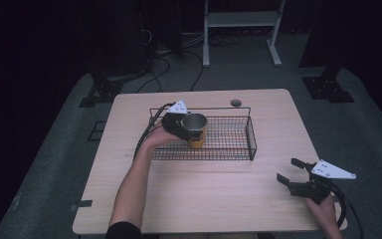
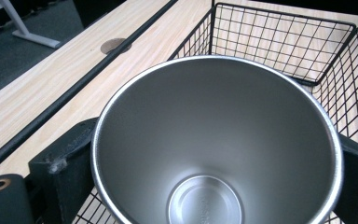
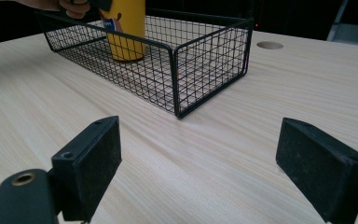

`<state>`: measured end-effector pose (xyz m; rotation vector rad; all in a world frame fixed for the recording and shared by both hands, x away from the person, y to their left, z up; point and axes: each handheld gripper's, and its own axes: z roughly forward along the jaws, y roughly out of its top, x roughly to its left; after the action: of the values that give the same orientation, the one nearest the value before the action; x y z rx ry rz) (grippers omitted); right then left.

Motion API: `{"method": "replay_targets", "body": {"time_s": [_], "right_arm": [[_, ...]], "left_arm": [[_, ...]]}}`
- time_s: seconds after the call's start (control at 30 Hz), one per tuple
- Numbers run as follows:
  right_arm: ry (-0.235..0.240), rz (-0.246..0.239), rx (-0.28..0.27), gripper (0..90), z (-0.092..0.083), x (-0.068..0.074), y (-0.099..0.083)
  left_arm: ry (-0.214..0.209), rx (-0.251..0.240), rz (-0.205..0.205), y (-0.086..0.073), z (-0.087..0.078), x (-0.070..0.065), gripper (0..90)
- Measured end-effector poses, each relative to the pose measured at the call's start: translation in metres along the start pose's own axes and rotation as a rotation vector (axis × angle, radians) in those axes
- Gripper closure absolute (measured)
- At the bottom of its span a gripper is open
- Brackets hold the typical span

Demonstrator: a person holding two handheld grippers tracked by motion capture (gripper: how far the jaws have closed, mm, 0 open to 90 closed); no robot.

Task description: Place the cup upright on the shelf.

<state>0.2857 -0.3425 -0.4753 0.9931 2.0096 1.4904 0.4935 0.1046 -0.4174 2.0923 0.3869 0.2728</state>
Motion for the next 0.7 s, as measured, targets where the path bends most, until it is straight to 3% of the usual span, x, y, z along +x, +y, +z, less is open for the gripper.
{"method": "replay_targets", "body": {"time_s": [0.7], "right_arm": [[0.000,-0.001,0.000,13.0,0.0001,0.0000,0.0000]], "left_arm": [[0.013,-0.053,-0.001,0.0044,-0.0066,0.0000,1.4]]}}
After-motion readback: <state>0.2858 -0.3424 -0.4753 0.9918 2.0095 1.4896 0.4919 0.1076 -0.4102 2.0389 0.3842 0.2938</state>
